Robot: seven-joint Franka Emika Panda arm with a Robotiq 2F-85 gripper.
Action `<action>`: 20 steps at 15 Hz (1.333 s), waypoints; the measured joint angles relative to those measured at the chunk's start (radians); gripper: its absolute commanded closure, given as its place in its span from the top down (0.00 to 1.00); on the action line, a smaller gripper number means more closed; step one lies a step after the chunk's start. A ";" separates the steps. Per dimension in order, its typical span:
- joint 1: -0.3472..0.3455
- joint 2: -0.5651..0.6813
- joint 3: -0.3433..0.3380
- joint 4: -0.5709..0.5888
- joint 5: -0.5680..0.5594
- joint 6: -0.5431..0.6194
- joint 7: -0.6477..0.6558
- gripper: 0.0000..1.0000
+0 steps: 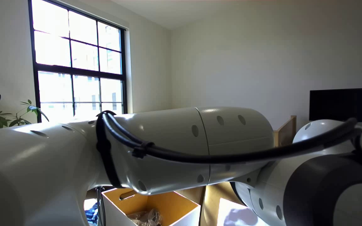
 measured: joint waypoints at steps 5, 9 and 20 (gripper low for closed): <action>0.015 0.000 0.028 0.001 0.000 -0.001 0.000 0.00; 0.028 0.000 0.042 0.012 0.001 -0.007 0.000 0.00; -0.008 -0.002 0.032 0.056 0.001 -0.195 0.007 0.00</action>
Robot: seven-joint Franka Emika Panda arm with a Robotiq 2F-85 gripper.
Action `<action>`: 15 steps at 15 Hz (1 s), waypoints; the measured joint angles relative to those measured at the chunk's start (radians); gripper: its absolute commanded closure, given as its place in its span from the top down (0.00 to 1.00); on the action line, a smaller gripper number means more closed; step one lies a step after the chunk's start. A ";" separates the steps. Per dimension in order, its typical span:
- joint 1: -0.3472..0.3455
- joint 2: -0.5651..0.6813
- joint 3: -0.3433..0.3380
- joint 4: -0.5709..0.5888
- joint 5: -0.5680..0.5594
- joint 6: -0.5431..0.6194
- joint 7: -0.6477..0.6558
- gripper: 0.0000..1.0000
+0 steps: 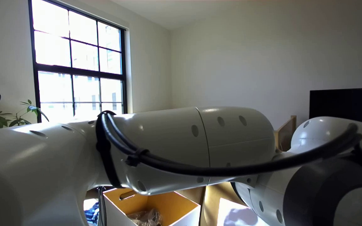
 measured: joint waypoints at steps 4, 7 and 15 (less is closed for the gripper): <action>-0.020 0.000 0.001 0.008 0.000 -0.055 0.003 0.00; -0.016 0.000 0.007 0.009 0.002 -0.089 0.003 0.00; 0.005 0.000 0.009 0.009 0.005 -0.162 0.003 0.00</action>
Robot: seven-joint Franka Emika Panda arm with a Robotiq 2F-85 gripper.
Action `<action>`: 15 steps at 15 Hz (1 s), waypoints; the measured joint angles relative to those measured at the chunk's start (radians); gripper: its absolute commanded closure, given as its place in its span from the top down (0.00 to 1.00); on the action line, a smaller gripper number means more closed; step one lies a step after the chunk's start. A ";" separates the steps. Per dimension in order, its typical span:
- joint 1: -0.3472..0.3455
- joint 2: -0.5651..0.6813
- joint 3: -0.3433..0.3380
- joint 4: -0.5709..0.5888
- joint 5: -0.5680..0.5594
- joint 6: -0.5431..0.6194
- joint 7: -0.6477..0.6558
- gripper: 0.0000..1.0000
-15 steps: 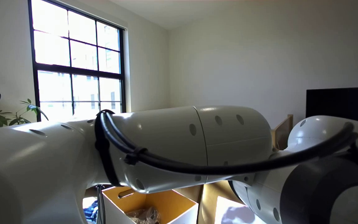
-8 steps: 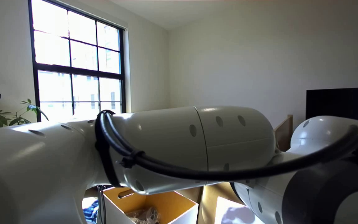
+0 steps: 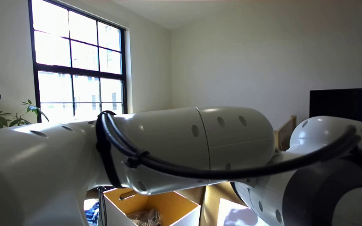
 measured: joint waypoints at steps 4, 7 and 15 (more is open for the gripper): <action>-0.014 -0.001 0.000 0.032 0.004 0.025 0.013 0.00; -0.028 -0.001 -0.001 0.042 0.005 0.159 0.021 0.00; -0.011 0.006 -0.004 -0.043 0.002 0.481 0.020 0.00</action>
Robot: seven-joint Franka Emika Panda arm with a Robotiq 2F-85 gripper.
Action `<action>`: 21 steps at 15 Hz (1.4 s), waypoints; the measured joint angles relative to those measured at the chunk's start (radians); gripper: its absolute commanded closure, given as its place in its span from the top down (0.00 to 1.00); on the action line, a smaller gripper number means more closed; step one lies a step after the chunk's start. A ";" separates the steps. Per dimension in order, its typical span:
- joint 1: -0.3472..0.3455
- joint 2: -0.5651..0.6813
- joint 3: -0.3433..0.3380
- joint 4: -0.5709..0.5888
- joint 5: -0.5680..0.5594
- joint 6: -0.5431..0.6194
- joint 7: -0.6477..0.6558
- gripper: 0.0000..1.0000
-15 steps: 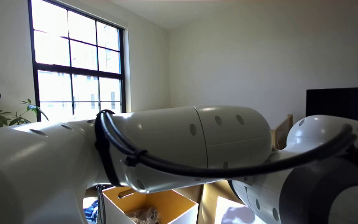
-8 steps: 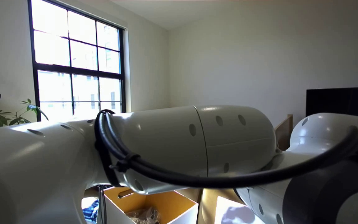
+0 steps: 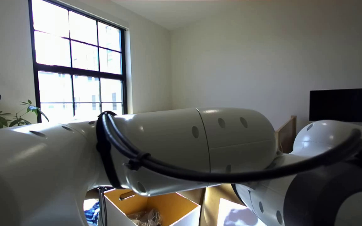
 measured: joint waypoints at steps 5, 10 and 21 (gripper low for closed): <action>0.010 0.001 -0.002 -0.020 -0.001 -0.003 -0.001 0.00; 0.040 0.005 -0.009 -0.090 -0.020 -0.003 -0.006 0.00; 0.067 0.004 -0.059 -0.092 -0.035 -0.168 -0.016 0.00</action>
